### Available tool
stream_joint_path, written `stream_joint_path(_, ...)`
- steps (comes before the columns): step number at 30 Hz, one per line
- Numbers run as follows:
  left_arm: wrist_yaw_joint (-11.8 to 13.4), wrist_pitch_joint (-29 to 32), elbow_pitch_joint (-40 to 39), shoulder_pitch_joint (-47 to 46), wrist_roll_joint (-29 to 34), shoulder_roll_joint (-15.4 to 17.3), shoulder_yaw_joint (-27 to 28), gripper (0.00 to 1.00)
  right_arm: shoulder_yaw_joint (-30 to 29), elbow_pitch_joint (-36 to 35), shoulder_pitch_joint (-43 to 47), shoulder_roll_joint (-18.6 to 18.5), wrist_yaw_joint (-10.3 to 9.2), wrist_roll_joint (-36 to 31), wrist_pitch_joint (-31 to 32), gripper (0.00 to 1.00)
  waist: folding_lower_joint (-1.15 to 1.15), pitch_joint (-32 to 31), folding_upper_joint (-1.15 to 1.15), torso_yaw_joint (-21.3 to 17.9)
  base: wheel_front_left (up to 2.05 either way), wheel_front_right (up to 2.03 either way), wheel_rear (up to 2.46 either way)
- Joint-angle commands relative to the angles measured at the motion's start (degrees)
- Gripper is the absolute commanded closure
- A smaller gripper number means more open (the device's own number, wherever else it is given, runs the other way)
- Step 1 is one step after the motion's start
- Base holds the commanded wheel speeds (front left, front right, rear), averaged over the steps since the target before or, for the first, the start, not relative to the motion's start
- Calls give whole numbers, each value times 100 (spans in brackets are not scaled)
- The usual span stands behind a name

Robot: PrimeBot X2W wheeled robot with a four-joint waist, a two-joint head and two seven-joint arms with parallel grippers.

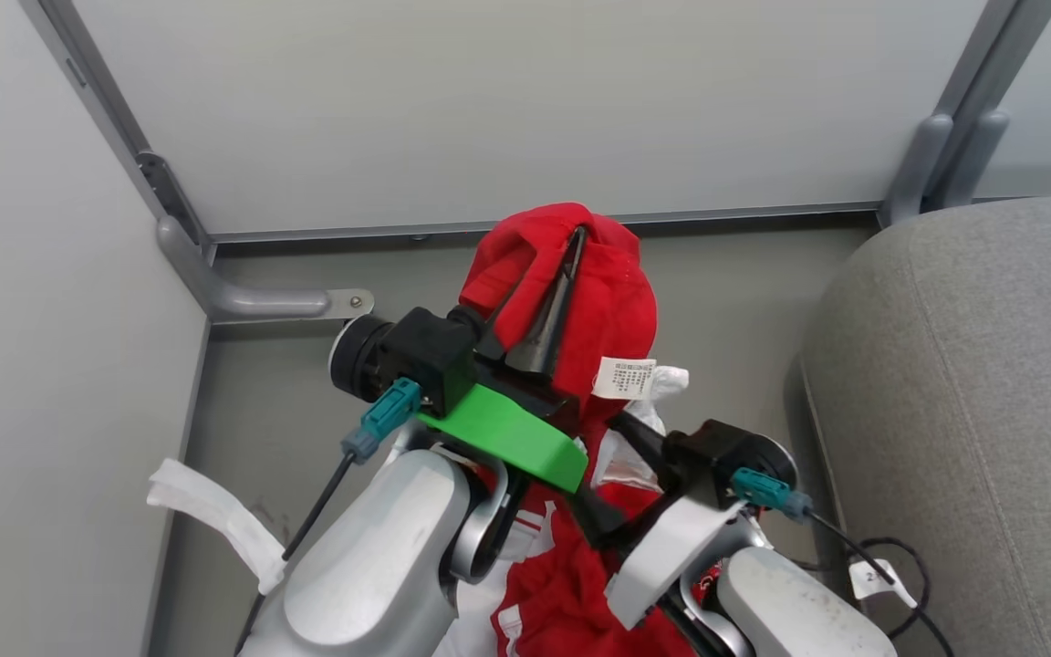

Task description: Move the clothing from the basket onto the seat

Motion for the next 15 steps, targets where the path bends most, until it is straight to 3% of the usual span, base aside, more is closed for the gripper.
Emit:
stream_joint_path(1, 20, -4, -24, -127, -43, 11, -38, 100, 115, 52, -101, -17, -4, 92, -25, 0, 0, 21, 0, 73, 0, 0, 0)
stream_joint_path(6, 33, -3, -13, -152, -85, 11, -183, 100, 433, 213, -333, -27, -4, 159, -25, 0, 0, 45, 0, 201, 0, 0, 0)
stream_joint_path(15, 49, -3, -50, -255, -148, 11, -323, 100, 480, 643, -460, -24, -4, -67, -19, 0, 0, 93, 0, 417, 0, 0, 0)
